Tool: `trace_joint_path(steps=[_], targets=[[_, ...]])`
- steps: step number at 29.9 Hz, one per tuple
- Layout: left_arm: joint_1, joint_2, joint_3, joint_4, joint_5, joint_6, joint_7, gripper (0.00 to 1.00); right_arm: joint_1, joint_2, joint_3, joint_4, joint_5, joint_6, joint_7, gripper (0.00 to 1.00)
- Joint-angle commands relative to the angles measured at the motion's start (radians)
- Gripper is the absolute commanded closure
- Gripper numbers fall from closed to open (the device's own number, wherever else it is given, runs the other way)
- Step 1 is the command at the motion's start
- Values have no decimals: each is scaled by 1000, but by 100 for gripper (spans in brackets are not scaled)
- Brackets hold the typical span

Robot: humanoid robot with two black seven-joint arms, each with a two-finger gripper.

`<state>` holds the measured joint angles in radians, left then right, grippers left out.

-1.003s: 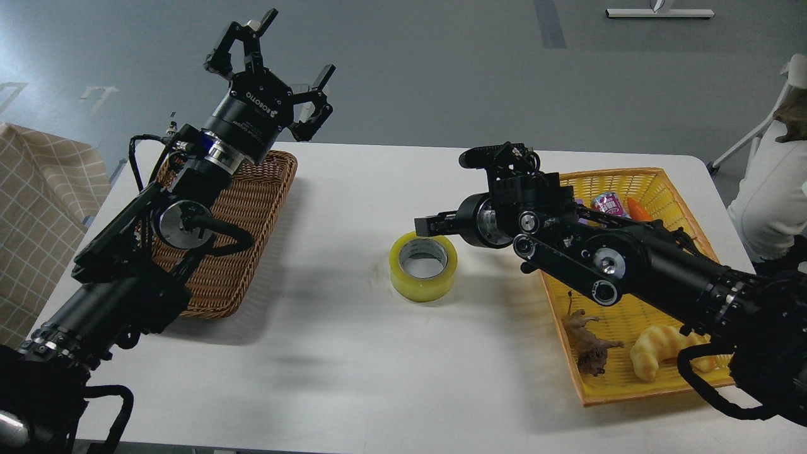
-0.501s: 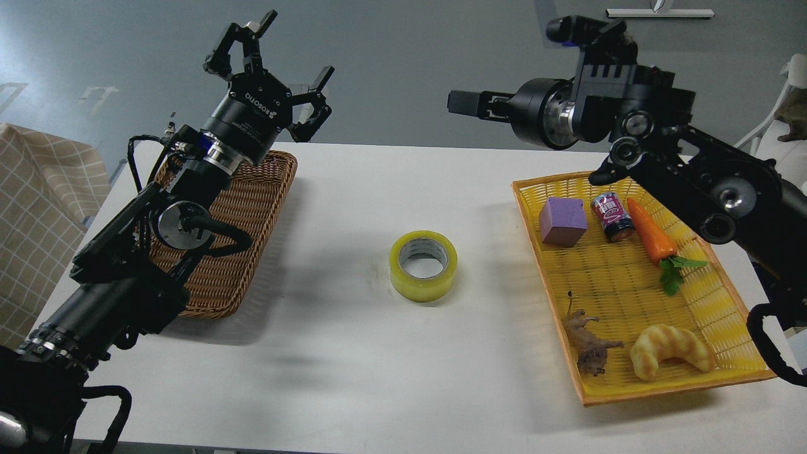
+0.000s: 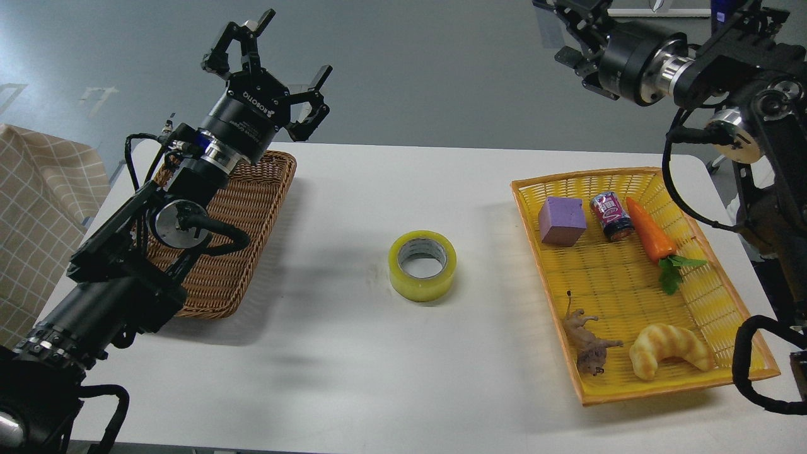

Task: Place and transfer tape with both arms
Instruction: 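Withdraw the right gripper up and back from the tape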

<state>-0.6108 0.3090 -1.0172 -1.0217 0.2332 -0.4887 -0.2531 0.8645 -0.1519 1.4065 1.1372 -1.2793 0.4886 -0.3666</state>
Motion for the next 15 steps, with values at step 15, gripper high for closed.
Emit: trace_joint_path(steps=[15], targets=[[-4, 27, 0, -2, 3, 0, -2, 2, -124, 152, 339, -5, 276, 0, 110, 0]])
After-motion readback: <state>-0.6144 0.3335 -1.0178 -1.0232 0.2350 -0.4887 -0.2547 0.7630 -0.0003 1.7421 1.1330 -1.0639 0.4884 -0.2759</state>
